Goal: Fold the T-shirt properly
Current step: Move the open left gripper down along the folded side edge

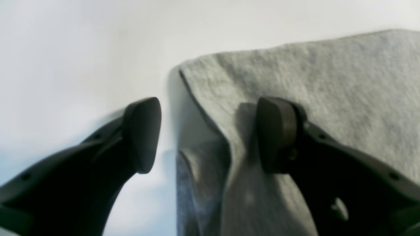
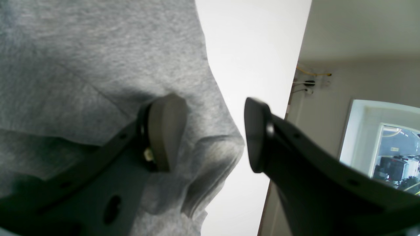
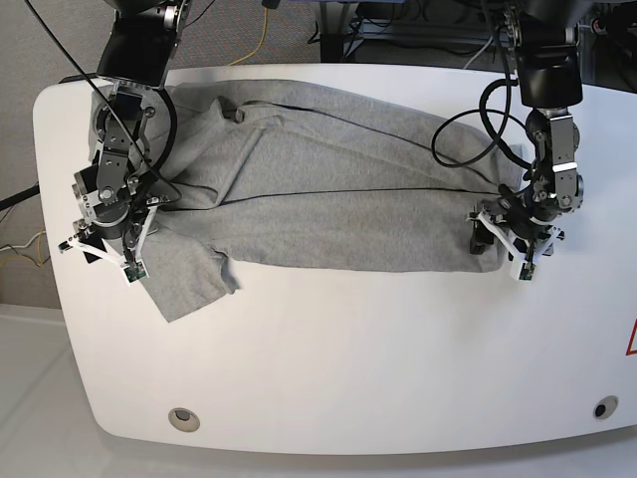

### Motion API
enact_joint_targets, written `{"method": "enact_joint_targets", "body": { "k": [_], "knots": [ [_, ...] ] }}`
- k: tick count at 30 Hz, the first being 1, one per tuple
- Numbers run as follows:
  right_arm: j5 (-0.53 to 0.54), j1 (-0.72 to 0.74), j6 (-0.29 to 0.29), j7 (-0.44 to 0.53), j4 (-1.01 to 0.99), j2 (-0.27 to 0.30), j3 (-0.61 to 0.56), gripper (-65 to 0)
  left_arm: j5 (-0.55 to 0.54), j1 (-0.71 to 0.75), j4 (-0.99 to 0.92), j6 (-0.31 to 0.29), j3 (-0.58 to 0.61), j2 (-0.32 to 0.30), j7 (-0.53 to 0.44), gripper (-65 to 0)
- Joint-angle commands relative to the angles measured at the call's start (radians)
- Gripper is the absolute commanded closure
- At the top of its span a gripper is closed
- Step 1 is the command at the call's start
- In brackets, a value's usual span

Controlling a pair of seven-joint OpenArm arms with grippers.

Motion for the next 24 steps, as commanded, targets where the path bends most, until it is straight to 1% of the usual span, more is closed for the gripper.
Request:
{"method": "enact_joint_targets", "body": {
  "k": [1, 14, 20, 24],
  "knots": [
    [-0.003, 0.035, -0.008, 0.012, 0.017, 0.012, 0.004, -31.0, -0.002, -0.036, 0.009, 0.001, -0.002, 0.005, 0.010, -41.9],
    [-0.003, 0.050, -0.008, 0.017, -0.048, 0.019, 0.003, -31.0, -0.001, -0.091, 0.006, 0.001, 0.000, 0.006, 0.012, -41.9],
    [-0.003, 0.052, -0.008, 0.019, -0.054, 0.019, 0.003, -31.0, -0.001, -0.090, 0.006, 0.001, 0.047, 0.006, 0.012, -41.6],
    [-0.003, 0.052, -0.008, 0.019, -0.054, 0.019, 0.003, -31.0, -0.001, -0.084, 0.006, 0.001, 0.052, 0.009, 0.010, -41.5]
  ]
}}
